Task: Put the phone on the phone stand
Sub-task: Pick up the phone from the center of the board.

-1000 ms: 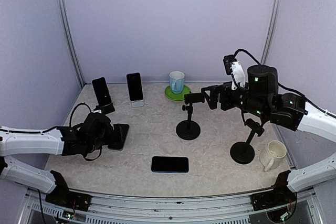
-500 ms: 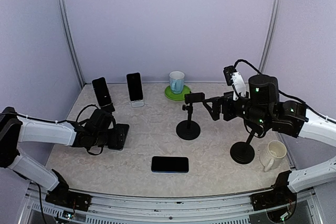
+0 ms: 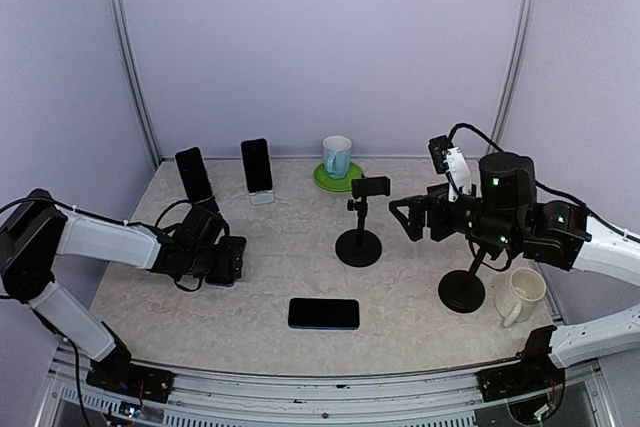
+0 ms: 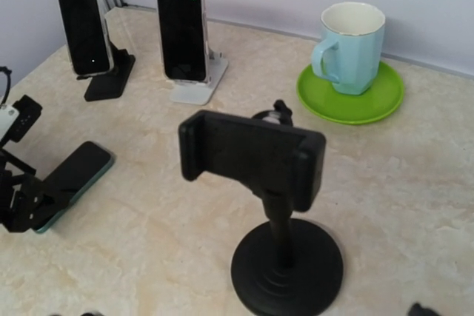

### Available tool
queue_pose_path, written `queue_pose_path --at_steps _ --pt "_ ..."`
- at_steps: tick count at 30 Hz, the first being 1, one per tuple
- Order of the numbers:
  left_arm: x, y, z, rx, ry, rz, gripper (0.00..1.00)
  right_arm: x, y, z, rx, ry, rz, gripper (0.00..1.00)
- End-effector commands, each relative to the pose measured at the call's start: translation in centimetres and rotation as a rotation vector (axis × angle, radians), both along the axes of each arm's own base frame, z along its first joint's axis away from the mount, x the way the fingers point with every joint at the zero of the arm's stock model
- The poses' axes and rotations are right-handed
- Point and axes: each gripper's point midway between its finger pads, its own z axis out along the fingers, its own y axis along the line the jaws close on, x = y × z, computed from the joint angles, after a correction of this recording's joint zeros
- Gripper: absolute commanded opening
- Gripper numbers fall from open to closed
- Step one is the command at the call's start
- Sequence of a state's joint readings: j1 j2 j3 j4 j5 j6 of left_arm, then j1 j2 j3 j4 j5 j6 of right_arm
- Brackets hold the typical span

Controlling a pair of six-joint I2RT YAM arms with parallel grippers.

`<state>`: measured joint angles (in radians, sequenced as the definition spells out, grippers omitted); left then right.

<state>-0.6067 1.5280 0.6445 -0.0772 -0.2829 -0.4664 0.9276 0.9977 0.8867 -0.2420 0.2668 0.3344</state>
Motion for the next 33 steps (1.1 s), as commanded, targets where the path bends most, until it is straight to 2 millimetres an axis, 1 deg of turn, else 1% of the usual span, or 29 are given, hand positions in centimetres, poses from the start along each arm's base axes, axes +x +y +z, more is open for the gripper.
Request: queue_pose_path --at_steps 1,10,17,22,33 --pt "1.0 -0.6 0.6 -0.015 -0.014 -0.016 0.99 -0.5 0.1 -0.2 0.015 0.004 0.017 1.00" --pt "1.3 -0.6 -0.1 -0.014 0.012 -0.024 0.99 -0.5 0.1 -0.6 0.011 0.008 0.017 1.00" --pt "1.2 -0.5 -0.6 -0.003 0.032 -0.019 0.99 -0.5 0.1 -0.6 0.006 0.003 0.014 1.00" --pt "1.1 -0.6 -1.0 -0.004 0.044 -0.023 0.98 -0.4 0.2 -0.9 0.000 0.005 0.015 1.00" --pt "0.6 0.0 -1.9 0.025 0.071 -0.012 0.93 -0.4 0.1 -0.7 0.001 0.002 0.015 1.00"
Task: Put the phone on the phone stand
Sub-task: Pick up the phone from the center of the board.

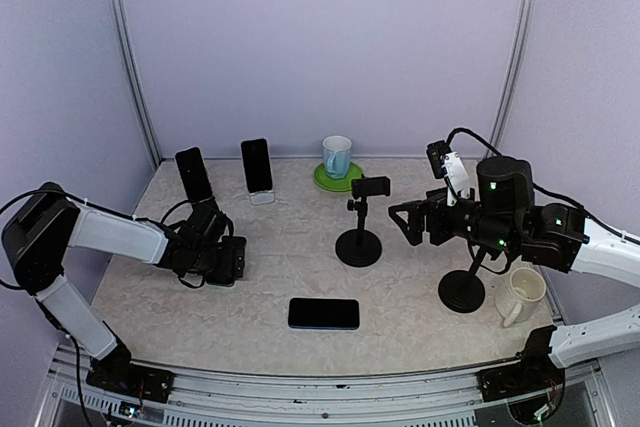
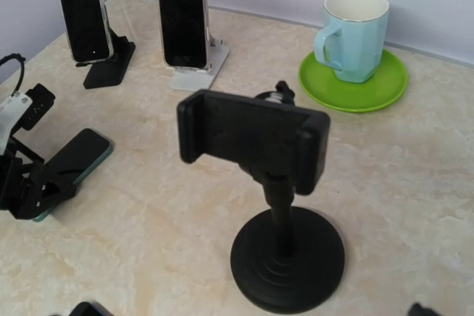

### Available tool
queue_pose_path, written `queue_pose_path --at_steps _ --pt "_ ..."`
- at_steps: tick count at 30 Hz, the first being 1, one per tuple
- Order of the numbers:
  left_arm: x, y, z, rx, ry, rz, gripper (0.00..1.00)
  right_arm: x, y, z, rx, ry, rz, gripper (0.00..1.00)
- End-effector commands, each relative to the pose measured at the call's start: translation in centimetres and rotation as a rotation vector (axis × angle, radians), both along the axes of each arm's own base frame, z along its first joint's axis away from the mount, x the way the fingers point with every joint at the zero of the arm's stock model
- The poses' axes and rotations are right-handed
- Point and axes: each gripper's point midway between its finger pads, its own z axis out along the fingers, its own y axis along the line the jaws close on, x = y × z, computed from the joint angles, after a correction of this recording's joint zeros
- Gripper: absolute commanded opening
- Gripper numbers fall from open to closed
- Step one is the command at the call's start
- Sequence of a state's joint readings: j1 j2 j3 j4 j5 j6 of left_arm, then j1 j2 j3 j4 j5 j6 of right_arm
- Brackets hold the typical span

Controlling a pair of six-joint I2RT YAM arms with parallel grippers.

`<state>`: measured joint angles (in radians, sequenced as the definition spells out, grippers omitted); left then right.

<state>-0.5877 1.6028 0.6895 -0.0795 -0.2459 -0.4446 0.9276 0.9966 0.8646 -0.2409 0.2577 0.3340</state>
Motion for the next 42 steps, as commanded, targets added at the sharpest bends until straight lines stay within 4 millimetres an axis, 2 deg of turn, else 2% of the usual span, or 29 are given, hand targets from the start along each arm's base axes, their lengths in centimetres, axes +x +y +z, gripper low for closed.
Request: queue_pose_path --at_steps 1,6,20,30,33,38,42 --pt "-0.2 0.5 -0.8 0.024 0.032 0.010 0.93 -0.3 0.1 0.3 0.015 -0.012 0.006 1.00" --pt "-0.6 0.7 -1.0 0.054 0.041 0.013 0.91 -0.3 -0.1 0.2 0.017 -0.011 0.001 1.00" --pt "-1.5 -1.5 -2.8 0.103 0.094 -0.059 0.82 -0.6 -0.6 0.1 0.023 -0.014 -0.006 1.00" --pt "-1.9 -3.2 -2.1 0.055 0.086 -0.093 0.69 -0.8 -1.0 0.2 0.032 -0.015 -0.012 1.00" --pt "-2.1 -3.9 -1.8 0.048 0.074 -0.110 0.62 -0.9 -1.0 0.2 0.034 -0.014 -0.004 1.00" --pt "-2.1 -4.9 -0.3 0.004 0.024 -0.128 0.49 -1.3 -0.5 0.3 0.043 -0.015 0.032 1.00" --pt "-1.9 -5.7 0.9 -0.021 -0.017 -0.142 0.47 -1.8 0.1 0.4 0.058 -0.012 0.073 1.00"
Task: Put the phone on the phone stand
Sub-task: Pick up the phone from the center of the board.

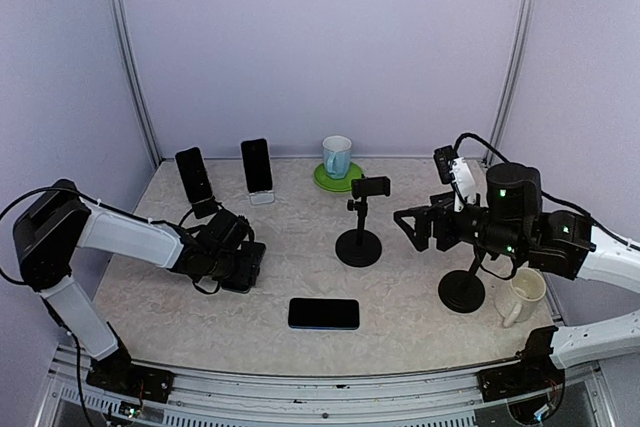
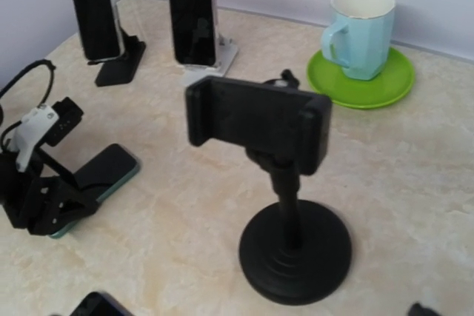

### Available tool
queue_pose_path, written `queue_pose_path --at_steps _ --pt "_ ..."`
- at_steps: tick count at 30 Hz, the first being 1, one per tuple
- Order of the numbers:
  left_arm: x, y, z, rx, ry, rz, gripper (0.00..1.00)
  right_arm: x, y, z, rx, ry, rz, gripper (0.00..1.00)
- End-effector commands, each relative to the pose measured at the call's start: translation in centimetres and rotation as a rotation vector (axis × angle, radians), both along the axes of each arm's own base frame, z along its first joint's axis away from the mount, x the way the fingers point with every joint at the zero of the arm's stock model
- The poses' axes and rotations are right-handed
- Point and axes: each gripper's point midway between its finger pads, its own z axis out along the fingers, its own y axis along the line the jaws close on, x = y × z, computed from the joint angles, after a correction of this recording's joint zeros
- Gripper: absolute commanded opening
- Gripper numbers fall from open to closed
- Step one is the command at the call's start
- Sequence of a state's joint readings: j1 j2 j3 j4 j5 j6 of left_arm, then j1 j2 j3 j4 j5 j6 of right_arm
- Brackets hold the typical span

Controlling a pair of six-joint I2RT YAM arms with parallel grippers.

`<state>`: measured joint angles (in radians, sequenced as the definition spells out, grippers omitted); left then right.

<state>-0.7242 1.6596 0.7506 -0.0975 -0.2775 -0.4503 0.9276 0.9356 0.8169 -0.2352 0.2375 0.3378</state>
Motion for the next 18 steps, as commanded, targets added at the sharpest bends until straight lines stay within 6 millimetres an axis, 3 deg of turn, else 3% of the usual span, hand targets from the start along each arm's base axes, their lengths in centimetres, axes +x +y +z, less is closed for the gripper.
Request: queue_pose_path --at_steps 1,12,18 --pt "-0.6 -1.2 1.1 -0.050 -0.018 -0.030 0.47 -0.9 1.0 0.5 0.040 -0.007 0.066 1.00" --pt "-0.9 -2.3 3.3 -0.069 -0.090 -0.049 0.43 -1.7 2.3 0.3 0.071 0.018 0.139 1.00" --pt "-1.3 -3.1 5.5 -0.093 -0.164 -0.063 0.44 -2.0 3.1 -0.1 0.107 0.049 0.165 1.00"
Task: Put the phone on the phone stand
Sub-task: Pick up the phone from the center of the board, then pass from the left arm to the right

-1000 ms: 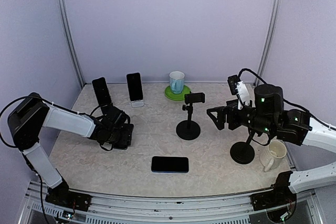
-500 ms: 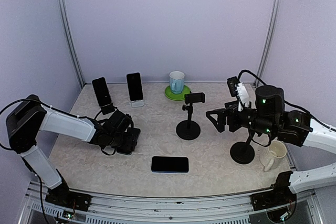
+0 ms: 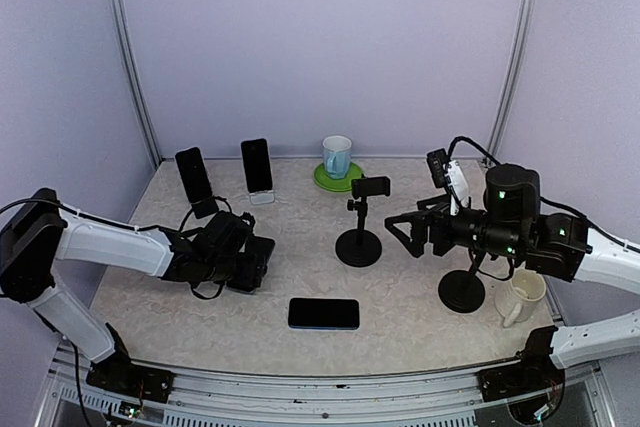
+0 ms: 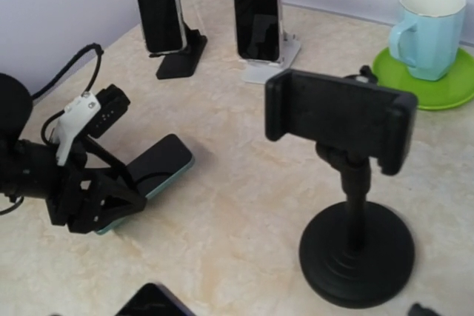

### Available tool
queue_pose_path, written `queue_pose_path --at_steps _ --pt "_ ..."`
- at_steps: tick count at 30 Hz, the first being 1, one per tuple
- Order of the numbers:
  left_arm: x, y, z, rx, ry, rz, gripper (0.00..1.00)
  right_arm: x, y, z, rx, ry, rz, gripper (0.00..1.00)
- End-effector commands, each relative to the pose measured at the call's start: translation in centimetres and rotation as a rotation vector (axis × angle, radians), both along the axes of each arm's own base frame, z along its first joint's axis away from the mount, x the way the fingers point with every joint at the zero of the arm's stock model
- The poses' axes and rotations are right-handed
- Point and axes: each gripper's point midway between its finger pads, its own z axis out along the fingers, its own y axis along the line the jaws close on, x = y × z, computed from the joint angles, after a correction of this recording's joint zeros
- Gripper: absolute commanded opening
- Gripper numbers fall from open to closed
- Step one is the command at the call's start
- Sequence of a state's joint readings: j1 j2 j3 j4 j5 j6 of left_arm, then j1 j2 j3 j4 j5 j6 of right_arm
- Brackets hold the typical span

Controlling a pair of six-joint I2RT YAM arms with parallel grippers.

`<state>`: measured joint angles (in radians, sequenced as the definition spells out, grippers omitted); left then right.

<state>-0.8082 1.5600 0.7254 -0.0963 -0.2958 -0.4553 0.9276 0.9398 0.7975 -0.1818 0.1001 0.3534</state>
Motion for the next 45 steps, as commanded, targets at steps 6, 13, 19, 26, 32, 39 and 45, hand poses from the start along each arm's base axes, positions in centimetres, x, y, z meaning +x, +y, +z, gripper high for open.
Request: queue_pose_path --at_steps 6,13,19,26,32,39,45 --pt "-0.2 -1.7 4.6 -0.079 -0.143 -0.006 0.44 -1.0 1.8 -0.4 0.073 0.044 0.066 0.98" --pt "-1.4 -3.3 7.5 -0.114 -0.203 -0.030 0.44 -1.7 2.6 0.8 0.113 0.050 0.102 0.98" --pt "-2.7 -4.9 9.9 -0.146 -0.257 -0.060 0.44 -2.5 3.7 1.6 0.145 0.059 0.152 0.97" --pt "-4.6 -7.1 12.4 -0.178 -0.318 -0.108 0.44 -3.2 5.4 1.4 0.161 0.099 0.191 0.95" --pt "-6.1 -8.8 14.1 -0.195 -0.372 -0.151 0.44 -3.8 6.6 1.6 0.172 0.119 0.218 0.94" --pt "-7.7 -10.3 16.0 -0.219 -0.442 -0.188 0.44 -4.4 7.8 2.0 0.213 0.161 0.251 0.93" --pt "-9.1 -11.2 17.9 -0.259 -0.502 -0.211 0.44 -4.2 8.3 2.0 0.220 0.173 0.251 0.92"
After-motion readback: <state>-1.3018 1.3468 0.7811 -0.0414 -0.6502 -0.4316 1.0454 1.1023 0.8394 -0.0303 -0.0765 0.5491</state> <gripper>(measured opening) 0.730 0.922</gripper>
